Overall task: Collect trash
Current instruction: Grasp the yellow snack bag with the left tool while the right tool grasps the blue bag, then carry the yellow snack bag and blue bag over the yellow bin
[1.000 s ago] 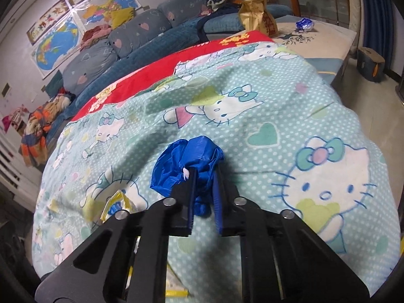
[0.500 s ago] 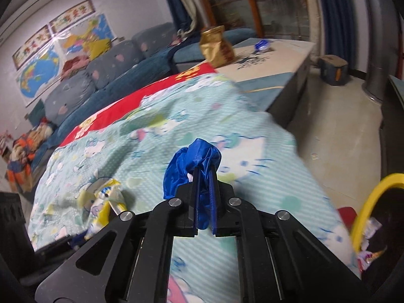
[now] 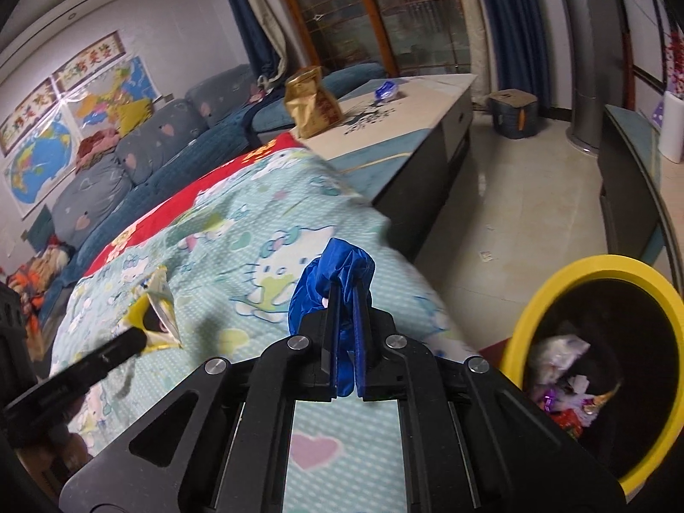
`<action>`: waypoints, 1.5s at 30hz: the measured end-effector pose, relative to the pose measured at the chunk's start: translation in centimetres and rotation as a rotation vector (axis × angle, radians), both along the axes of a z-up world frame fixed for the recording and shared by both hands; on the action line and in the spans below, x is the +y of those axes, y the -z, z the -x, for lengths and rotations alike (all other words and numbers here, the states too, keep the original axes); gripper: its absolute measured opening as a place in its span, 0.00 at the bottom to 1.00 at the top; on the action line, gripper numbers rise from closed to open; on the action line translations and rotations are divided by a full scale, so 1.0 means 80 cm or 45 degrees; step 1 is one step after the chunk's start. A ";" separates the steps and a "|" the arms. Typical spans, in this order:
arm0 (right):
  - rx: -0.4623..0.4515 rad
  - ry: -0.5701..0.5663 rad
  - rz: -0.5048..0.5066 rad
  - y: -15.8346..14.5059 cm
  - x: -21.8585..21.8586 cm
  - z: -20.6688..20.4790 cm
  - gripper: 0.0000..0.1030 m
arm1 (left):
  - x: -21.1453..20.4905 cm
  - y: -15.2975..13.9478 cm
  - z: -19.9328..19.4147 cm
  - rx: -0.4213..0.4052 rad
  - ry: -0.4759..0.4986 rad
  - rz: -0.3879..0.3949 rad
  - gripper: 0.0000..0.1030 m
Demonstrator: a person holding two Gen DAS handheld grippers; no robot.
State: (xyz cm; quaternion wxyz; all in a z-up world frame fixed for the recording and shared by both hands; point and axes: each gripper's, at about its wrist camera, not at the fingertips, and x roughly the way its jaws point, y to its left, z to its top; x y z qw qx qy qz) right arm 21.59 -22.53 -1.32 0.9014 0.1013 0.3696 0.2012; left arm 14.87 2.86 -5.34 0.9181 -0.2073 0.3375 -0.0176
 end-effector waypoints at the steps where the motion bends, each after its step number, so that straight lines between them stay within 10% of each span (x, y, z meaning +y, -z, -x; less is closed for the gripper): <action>1: -0.002 0.008 0.000 -0.001 -0.004 0.001 0.03 | -0.004 -0.002 -0.001 -0.005 0.009 -0.003 0.27; 45: -0.051 0.409 0.096 -0.017 -0.220 0.043 0.02 | -0.218 -0.034 -0.015 -0.103 0.490 -0.131 0.27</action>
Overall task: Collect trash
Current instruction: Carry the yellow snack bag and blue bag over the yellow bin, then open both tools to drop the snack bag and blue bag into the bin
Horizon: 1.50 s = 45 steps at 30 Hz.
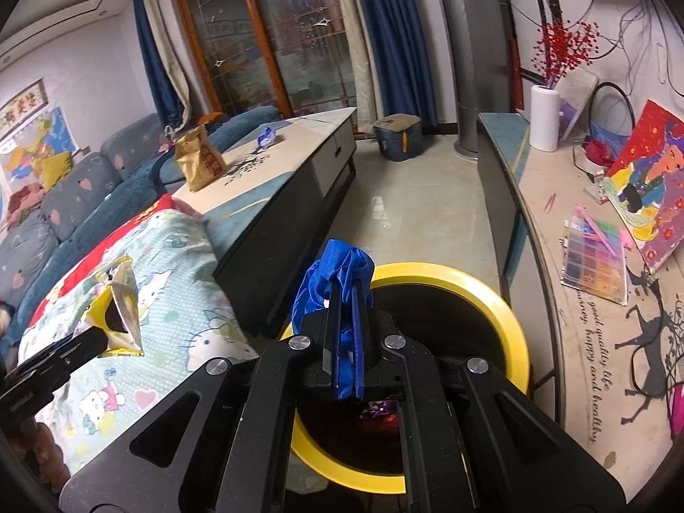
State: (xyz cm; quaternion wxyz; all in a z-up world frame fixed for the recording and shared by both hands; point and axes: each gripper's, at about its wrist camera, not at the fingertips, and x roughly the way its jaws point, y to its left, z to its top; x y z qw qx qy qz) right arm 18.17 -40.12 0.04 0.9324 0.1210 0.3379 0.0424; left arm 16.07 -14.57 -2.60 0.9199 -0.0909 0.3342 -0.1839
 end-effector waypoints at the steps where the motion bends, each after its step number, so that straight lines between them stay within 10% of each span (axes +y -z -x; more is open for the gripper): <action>1: 0.001 0.008 0.000 0.002 -0.005 0.000 0.02 | -0.004 0.000 0.000 -0.001 0.010 -0.003 0.27; 45: 0.116 0.129 -0.063 0.041 -0.065 -0.010 0.04 | -0.154 0.075 -0.046 0.082 0.381 -0.196 0.27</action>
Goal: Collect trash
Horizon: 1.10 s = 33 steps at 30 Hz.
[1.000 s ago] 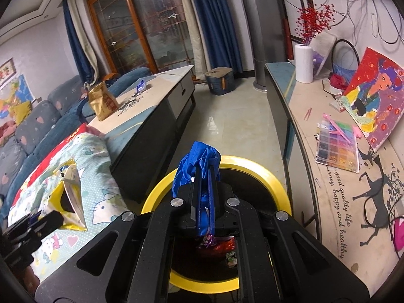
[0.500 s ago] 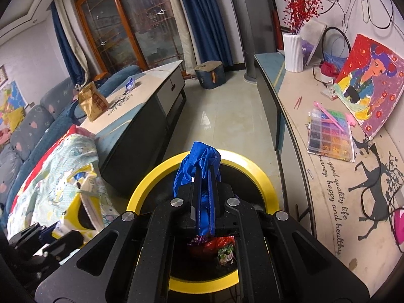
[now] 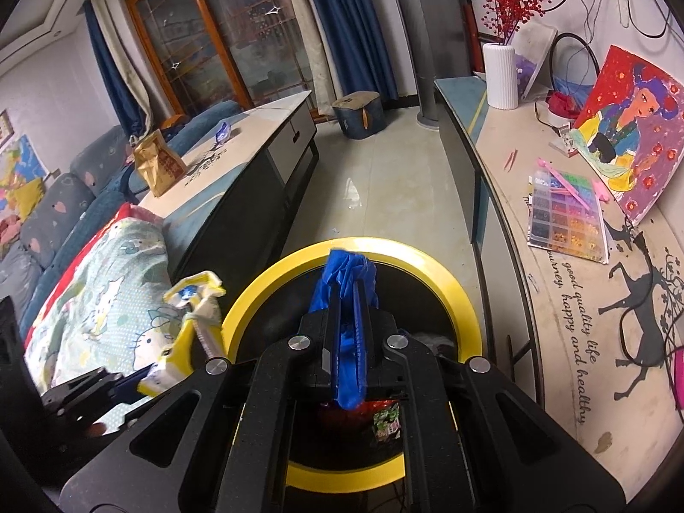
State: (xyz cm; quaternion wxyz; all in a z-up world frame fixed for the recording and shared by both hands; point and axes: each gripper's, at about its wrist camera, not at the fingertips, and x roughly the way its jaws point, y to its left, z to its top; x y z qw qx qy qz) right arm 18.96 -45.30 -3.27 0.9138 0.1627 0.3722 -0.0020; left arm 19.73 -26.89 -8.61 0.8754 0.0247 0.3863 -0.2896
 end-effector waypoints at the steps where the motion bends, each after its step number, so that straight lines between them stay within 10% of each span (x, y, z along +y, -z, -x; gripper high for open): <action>1: 0.000 0.000 -0.002 0.000 0.000 0.000 0.04 | -0.002 0.002 -0.004 0.005 0.002 -0.005 0.27; 15: -0.007 -0.012 -0.004 -0.003 0.006 0.005 0.15 | -0.010 0.007 -0.024 0.040 0.029 -0.013 0.30; 27: -0.028 0.015 0.026 -0.021 0.004 0.026 0.47 | 0.019 -0.018 -0.024 0.024 -0.040 0.001 0.91; 33: -0.048 0.022 0.035 -0.030 0.008 0.042 0.64 | 0.039 -0.039 -0.014 -0.028 -0.080 0.005 0.94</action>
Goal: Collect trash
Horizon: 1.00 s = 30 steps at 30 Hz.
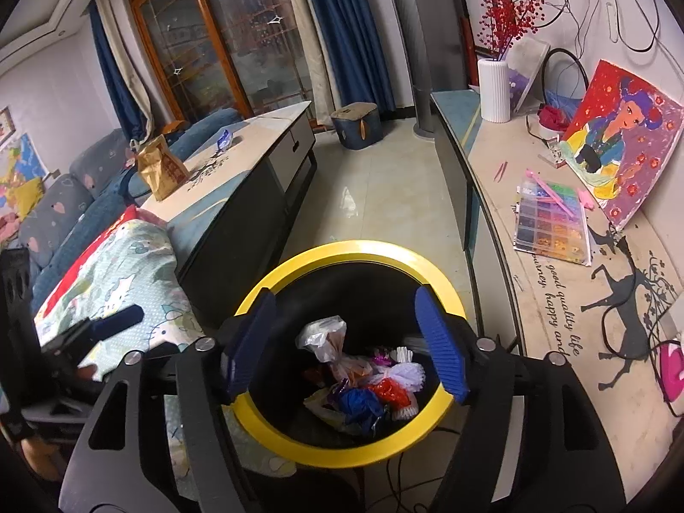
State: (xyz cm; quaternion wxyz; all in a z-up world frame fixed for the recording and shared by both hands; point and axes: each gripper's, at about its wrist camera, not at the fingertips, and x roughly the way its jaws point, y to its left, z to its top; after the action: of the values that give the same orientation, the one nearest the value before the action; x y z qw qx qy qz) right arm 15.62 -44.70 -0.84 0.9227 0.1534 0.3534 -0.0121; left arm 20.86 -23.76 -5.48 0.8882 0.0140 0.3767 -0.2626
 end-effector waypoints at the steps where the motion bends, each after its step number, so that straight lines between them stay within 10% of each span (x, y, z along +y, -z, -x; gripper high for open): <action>1: -0.010 0.001 -0.006 -0.003 0.001 0.004 0.67 | 0.004 -0.003 0.001 -0.008 -0.012 -0.002 0.94; 15: -0.068 -0.068 0.029 -0.029 0.048 0.037 0.89 | 0.074 -0.035 0.034 -0.079 -0.167 0.000 0.94; 30: -0.262 -0.120 0.187 -0.047 0.137 0.098 0.90 | 0.147 -0.030 0.087 -0.110 -0.321 -0.060 0.94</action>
State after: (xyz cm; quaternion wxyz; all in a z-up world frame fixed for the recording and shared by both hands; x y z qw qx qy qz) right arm 7.81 -33.74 2.93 0.9624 0.0691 0.2617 0.0211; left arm 13.87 -12.04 -3.09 0.9290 -0.0015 0.3430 -0.1390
